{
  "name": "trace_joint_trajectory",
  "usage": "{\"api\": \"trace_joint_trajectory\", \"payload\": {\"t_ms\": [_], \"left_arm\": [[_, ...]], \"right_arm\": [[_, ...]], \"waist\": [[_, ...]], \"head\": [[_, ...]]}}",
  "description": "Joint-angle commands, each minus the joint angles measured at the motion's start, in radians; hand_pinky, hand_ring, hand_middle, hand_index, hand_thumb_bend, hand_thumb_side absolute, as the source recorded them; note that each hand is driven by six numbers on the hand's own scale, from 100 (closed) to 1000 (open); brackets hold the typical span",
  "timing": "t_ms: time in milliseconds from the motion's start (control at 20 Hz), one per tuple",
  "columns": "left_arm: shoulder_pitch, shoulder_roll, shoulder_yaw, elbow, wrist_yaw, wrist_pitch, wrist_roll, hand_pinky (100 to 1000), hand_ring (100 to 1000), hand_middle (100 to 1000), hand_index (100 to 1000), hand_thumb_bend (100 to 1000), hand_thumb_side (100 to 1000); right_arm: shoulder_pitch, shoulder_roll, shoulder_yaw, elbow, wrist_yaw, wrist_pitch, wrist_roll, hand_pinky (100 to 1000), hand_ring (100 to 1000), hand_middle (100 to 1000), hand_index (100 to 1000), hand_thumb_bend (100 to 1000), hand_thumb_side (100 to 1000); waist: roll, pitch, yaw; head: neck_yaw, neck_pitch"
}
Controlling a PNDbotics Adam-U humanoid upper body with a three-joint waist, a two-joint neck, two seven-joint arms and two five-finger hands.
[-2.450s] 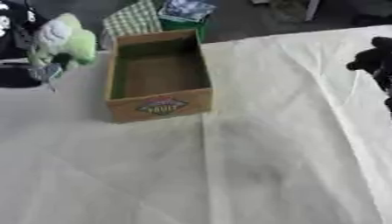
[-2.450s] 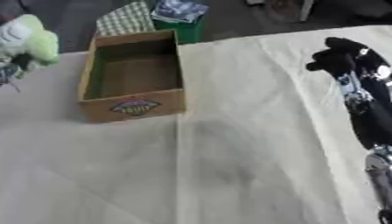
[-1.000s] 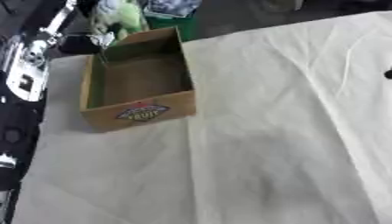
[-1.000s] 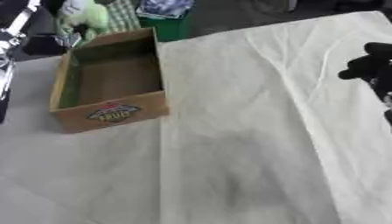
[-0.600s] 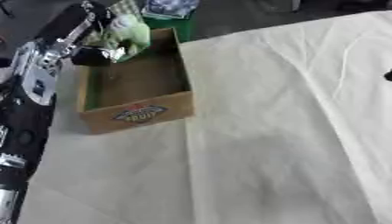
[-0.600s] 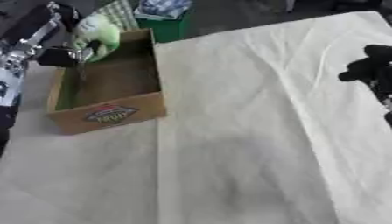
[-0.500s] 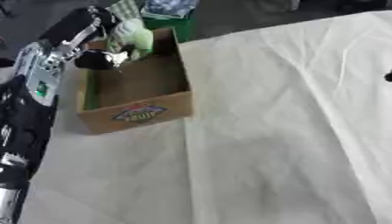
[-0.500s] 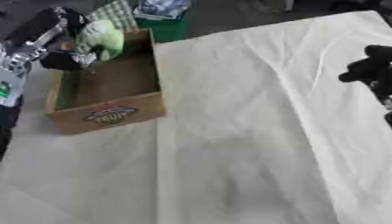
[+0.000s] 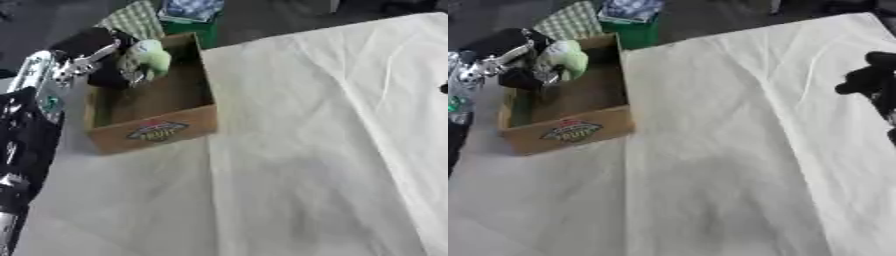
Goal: Pick up objects on the table and place them in the box.
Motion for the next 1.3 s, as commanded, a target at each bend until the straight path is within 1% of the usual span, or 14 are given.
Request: {"api": "trace_joint_trajectory", "payload": {"t_ms": [50, 100, 150, 200, 400, 550, 650, 750, 800, 900, 1050, 1100, 1250, 1300], "left_arm": [[-0.017, 0.031, -0.002, -0.016, -0.053, 0.01, -0.052, 556, 744, 669, 915, 257, 704], [-0.018, 0.03, 0.0, -0.021, -0.068, 0.008, -0.067, 591, 794, 720, 929, 399, 726], [-0.019, 0.029, 0.003, -0.03, -0.084, 0.005, -0.079, 608, 812, 741, 940, 475, 733], [-0.022, 0.028, 0.005, -0.043, -0.099, 0.0, -0.086, 635, 848, 783, 979, 626, 744], [-0.024, 0.022, 0.019, -0.073, -0.162, -0.023, -0.104, 660, 878, 824, 1000, 780, 733], [-0.019, 0.017, 0.029, -0.077, -0.211, -0.03, -0.106, 675, 902, 853, 1000, 868, 727], [-0.022, 0.013, 0.045, -0.094, -0.241, -0.019, -0.087, 654, 886, 835, 1000, 831, 771], [-0.032, -0.001, 0.074, -0.133, -0.259, -0.002, -0.061, 639, 855, 802, 991, 673, 860], [-0.04, -0.007, 0.094, -0.154, -0.254, 0.008, -0.048, 635, 831, 772, 951, 581, 895], [-0.071, -0.015, 0.142, -0.203, -0.23, 0.034, -0.017, 647, 799, 739, 923, 519, 916], [-0.104, -0.012, 0.215, -0.277, -0.186, 0.079, 0.028, 669, 740, 664, 877, 376, 901], [-0.104, -0.012, 0.24, -0.302, -0.171, 0.094, 0.044, 648, 705, 626, 856, 332, 892], [-0.087, 0.0, 0.297, -0.375, -0.126, 0.134, 0.089, 616, 655, 578, 828, 262, 866], [-0.081, 0.009, 0.309, -0.4, -0.111, 0.148, 0.104, 616, 655, 578, 828, 262, 866]], "right_arm": [[-0.003, -0.011, -0.006, -0.018, -0.004, -0.002, 0.002, 911, 699, 664, 831, 100, 533], [-0.002, -0.011, -0.006, -0.018, -0.004, -0.001, 0.002, 911, 699, 664, 831, 100, 532], [-0.001, -0.011, -0.005, -0.018, -0.004, -0.001, 0.002, 911, 699, 664, 831, 100, 532], [0.0, -0.011, -0.005, -0.018, -0.004, 0.0, 0.003, 911, 699, 664, 831, 100, 533], [0.001, -0.01, -0.007, -0.018, -0.003, -0.002, 0.002, 910, 699, 664, 831, 100, 532], [0.004, -0.007, -0.008, -0.018, -0.004, -0.001, 0.001, 911, 699, 664, 831, 100, 532], [0.006, -0.007, -0.008, -0.018, -0.004, 0.0, 0.001, 910, 699, 664, 831, 100, 531], [0.008, -0.007, -0.01, -0.018, -0.004, -0.001, 0.0, 910, 699, 664, 830, 100, 532], [0.009, -0.008, -0.011, -0.018, -0.003, -0.002, -0.001, 909, 699, 664, 830, 100, 532], [0.011, -0.01, -0.013, -0.018, -0.004, -0.004, -0.004, 908, 700, 664, 830, 100, 533], [0.015, -0.012, -0.018, -0.018, -0.004, -0.007, -0.01, 908, 700, 665, 830, 100, 534], [0.016, -0.013, -0.019, -0.018, -0.004, -0.008, -0.011, 907, 701, 665, 829, 100, 535], [0.017, -0.012, -0.021, -0.018, -0.005, -0.009, -0.015, 907, 700, 665, 829, 100, 534], [0.018, -0.011, -0.022, -0.018, -0.006, -0.01, -0.017, 907, 700, 665, 829, 100, 534]], "waist": [[-0.007, -0.024, 0.002], [-0.007, -0.023, 0.003], [-0.008, -0.023, 0.004], [-0.008, -0.023, 0.004], [-0.01, -0.025, 0.002], [-0.011, -0.026, 0.003], [-0.012, -0.027, 0.006], [-0.015, -0.028, 0.012], [-0.017, -0.03, 0.016], [-0.022, -0.033, 0.028], [-0.031, -0.039, 0.051], [-0.033, -0.04, 0.058], [-0.041, -0.045, 0.075], [-0.044, -0.047, 0.081]], "head": [[0.0, 0.005], [-0.001, 0.006], [-0.001, 0.006], [-0.002, 0.008], [-0.001, 0.01], [-0.004, 0.01], [-0.006, 0.012], [-0.01, 0.015], [-0.013, 0.019], [-0.02, 0.029], [-0.031, 0.042], [-0.032, 0.045], [-0.035, 0.05], [-0.037, 0.05]]}}
